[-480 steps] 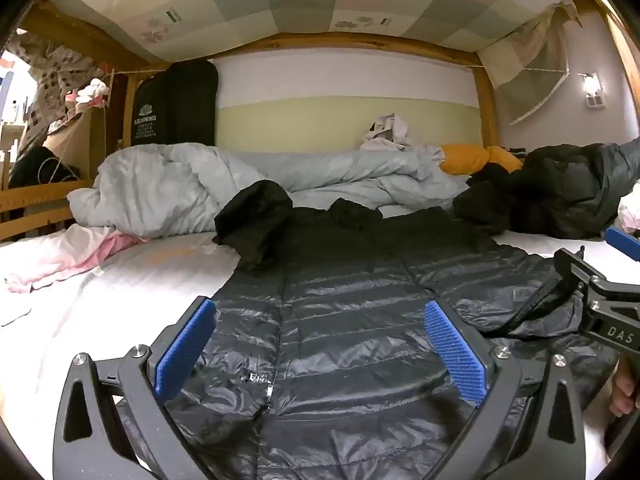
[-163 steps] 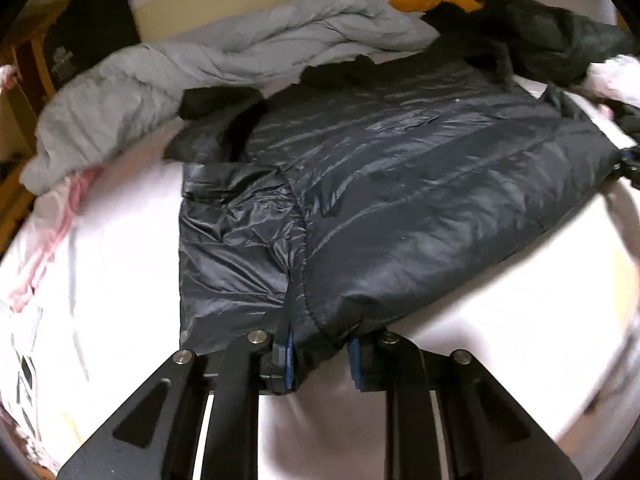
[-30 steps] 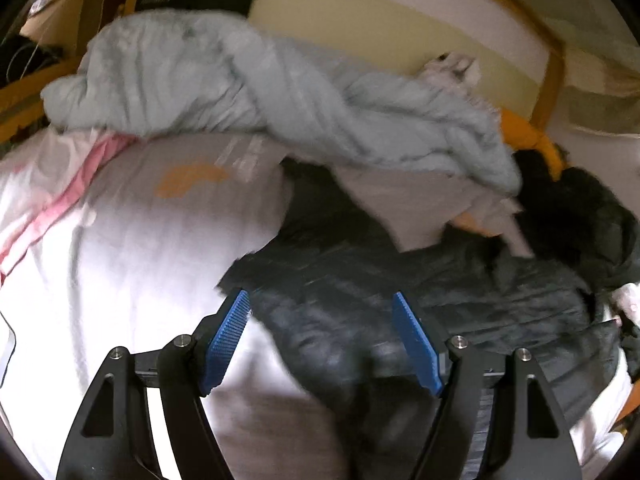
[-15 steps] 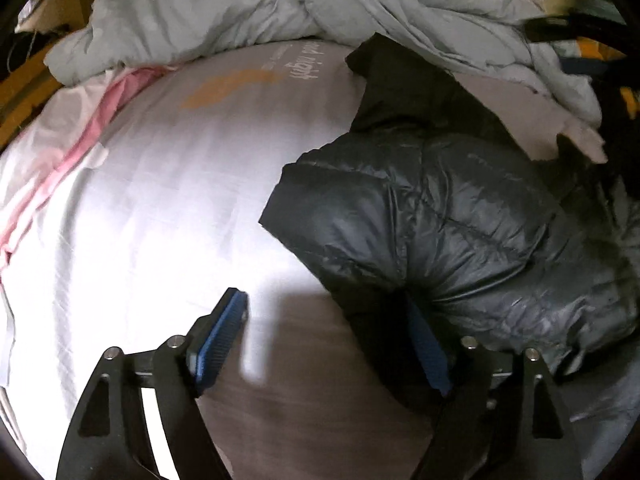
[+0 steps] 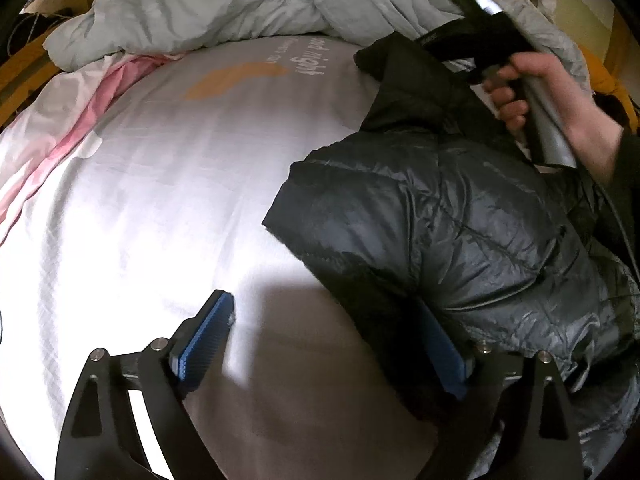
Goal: Fold large clothes
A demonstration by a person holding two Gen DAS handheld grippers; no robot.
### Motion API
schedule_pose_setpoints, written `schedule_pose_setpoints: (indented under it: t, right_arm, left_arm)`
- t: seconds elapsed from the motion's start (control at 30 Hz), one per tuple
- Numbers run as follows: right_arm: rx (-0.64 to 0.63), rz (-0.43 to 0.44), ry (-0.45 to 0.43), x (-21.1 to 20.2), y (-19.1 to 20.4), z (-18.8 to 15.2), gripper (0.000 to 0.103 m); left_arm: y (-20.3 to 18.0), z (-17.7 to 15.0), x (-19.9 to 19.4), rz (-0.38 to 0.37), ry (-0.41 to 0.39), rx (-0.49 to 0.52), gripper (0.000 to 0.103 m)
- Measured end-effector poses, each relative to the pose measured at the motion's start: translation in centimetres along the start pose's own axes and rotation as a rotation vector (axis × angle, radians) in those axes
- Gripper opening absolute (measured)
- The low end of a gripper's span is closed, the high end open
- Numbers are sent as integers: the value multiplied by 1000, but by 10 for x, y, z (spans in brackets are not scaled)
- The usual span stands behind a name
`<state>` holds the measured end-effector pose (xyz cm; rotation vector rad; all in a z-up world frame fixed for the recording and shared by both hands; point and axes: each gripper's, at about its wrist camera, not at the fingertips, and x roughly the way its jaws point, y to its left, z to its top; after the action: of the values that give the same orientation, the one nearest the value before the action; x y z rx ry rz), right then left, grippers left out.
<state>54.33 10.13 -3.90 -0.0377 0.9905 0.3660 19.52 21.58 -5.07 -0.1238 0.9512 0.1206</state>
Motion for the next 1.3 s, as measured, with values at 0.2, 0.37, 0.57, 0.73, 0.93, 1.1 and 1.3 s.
schedule_pose_setpoints:
  t: [0.2, 0.37, 0.57, 0.73, 0.93, 1.1, 1.3]
  right_arm:
    - [-24, 12, 12, 6, 7, -1, 4]
    - [-64, -37, -148, -83, 0, -6, 3]
    - [-190, -334, -307, -228, -30, -48, 3]
    - [-179, -404, -365, -326, -69, -105, 3]
    - [-144, -494, -323, -370, -127, -199, 3]
    - [-18, -492, -229, -353, -183, -260, 3]
    - [60, -481, -119, -312, -217, -308, 4]
  left_arm:
    - [7, 2, -4, -44, -39, -21, 87]
    - [10, 7, -22, -75, -131, -32, 78]
    - [-7, 11, -76, -128, -312, 34, 77]
    - [-17, 13, -109, -190, -411, 68, 77]
    - [-19, 13, -113, -218, -380, 61, 77]
    - [-26, 8, -109, -230, -336, 75, 77]
    - [-51, 0, -74, -205, -209, 173, 77]
